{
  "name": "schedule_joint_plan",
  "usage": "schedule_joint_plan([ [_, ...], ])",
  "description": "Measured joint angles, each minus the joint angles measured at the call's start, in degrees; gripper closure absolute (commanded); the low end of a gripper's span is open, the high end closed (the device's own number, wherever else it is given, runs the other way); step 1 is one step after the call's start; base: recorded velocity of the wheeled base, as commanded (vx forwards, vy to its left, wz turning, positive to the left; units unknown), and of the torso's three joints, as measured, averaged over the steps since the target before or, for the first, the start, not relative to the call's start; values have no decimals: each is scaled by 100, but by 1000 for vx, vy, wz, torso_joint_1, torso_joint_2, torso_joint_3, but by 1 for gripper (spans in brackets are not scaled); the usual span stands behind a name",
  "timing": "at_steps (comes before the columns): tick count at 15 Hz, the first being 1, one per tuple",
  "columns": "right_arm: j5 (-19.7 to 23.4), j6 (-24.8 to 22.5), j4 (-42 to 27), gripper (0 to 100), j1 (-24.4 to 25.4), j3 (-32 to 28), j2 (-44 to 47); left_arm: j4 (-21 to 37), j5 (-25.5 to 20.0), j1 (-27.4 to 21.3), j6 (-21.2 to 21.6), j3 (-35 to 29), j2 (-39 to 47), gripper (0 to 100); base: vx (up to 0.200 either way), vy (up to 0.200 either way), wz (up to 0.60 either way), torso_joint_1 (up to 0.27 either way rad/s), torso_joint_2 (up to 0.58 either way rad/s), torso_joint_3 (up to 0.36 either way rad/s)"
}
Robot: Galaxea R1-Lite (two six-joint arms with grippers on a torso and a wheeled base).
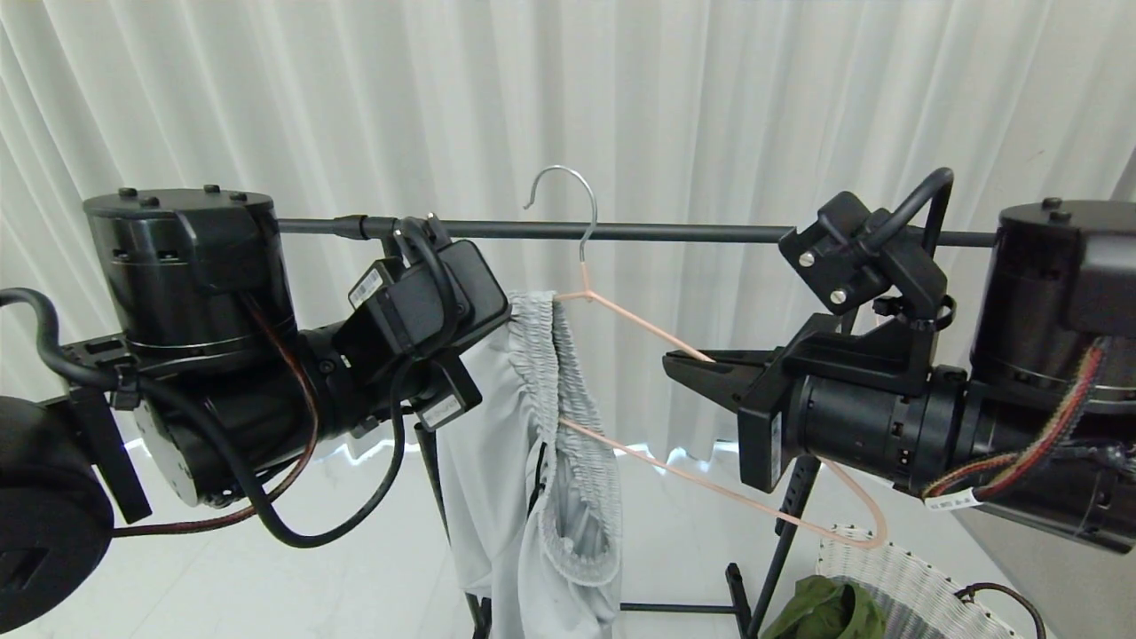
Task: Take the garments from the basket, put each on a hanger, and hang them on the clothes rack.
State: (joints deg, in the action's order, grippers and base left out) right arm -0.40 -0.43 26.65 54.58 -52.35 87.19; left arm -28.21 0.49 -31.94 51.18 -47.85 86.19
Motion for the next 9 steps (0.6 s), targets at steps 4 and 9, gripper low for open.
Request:
schedule_joint_plan([
  [4, 0, 10, 1, 100, -20, 17, -106, -12, 5, -11, 6, 9, -39, 100, 0, 0, 0, 0, 0, 0],
  [9, 72, -1, 327, 100, -22, 139, -249, -26, -6, -55, 4, 177, -262, 0, 0, 0, 0, 0, 0, 0],
])
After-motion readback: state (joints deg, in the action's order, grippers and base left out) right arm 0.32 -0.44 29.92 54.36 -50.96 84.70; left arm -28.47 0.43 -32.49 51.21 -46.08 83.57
